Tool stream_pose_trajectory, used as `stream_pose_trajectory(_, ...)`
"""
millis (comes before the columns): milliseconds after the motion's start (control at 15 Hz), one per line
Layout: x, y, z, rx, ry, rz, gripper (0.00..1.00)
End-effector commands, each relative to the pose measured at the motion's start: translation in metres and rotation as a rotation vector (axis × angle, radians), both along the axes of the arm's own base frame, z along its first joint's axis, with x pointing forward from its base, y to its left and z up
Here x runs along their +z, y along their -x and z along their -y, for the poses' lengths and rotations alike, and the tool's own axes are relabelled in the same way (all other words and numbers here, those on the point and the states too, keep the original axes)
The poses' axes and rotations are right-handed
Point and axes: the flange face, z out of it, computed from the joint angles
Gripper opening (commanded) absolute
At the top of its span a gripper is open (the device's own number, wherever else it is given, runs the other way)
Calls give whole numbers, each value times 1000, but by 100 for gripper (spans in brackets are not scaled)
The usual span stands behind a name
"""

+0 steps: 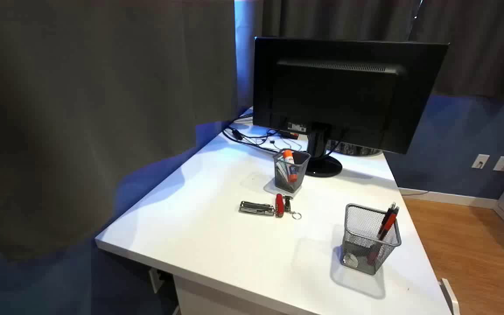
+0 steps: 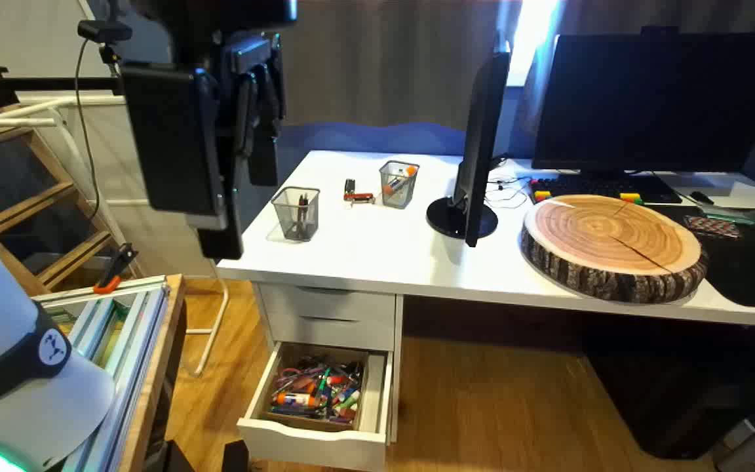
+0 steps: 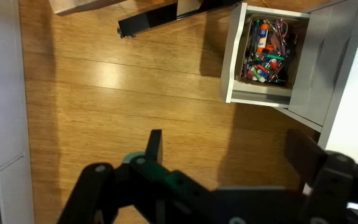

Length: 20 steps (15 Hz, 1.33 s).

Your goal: Remove the pens from the bin

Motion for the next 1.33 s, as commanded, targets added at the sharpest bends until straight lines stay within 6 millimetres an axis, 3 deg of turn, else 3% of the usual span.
stream_pose_trajectory(0,0,0,0,0,0,-1,100)
stream_pose_trajectory(400,0,0,0,0,0,-1,100)
stream_pose_trajectory(533,-11,-10,-24,102,-19,-33,100)
stream_pose_trajectory(800,-43,-25,-106,327,-79,-74,100)
stream_pose_trajectory(1067,-75,-36,-209,465,-194,-44,100)
stream_pose_trajectory(1267,-105,-35,-275,577,-248,-76,100)
